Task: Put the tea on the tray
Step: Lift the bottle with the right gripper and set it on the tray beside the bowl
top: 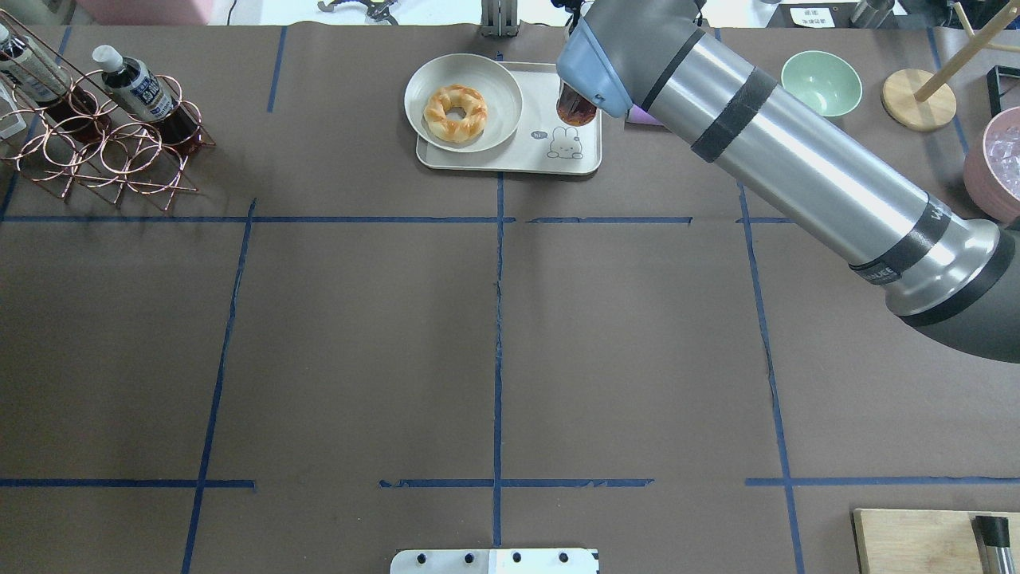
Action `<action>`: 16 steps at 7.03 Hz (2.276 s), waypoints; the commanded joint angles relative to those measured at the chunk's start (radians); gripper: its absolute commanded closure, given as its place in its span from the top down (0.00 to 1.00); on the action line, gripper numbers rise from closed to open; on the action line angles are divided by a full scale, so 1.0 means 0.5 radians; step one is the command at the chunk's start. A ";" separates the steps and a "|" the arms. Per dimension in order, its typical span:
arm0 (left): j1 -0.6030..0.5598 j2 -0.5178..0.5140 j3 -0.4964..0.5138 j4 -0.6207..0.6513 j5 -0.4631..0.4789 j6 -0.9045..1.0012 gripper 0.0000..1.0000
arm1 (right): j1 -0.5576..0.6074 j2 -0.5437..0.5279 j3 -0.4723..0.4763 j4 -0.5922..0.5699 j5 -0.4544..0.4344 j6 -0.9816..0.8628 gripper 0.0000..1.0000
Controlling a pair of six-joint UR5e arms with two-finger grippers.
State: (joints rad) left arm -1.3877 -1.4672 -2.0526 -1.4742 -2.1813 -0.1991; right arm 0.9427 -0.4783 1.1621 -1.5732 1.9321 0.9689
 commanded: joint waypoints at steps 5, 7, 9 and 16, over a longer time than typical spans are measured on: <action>-0.035 0.008 -0.003 0.000 0.000 0.002 1.00 | 0.004 0.088 -0.327 0.259 0.057 -0.011 0.00; -0.035 0.011 0.000 0.000 0.000 0.015 1.00 | 0.001 0.088 -0.330 0.262 0.060 -0.011 0.00; -0.035 0.011 -0.003 0.000 0.000 0.015 1.00 | -0.005 0.091 -0.339 0.263 0.060 -0.002 0.00; -0.035 0.008 -0.003 0.000 0.000 0.015 1.00 | -0.017 0.079 -0.364 0.330 0.060 -0.020 0.99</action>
State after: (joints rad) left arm -1.4051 -1.4634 -2.0540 -1.4742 -2.1813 -0.1917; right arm 0.9348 -0.4391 0.9804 -1.4083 1.9616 0.9604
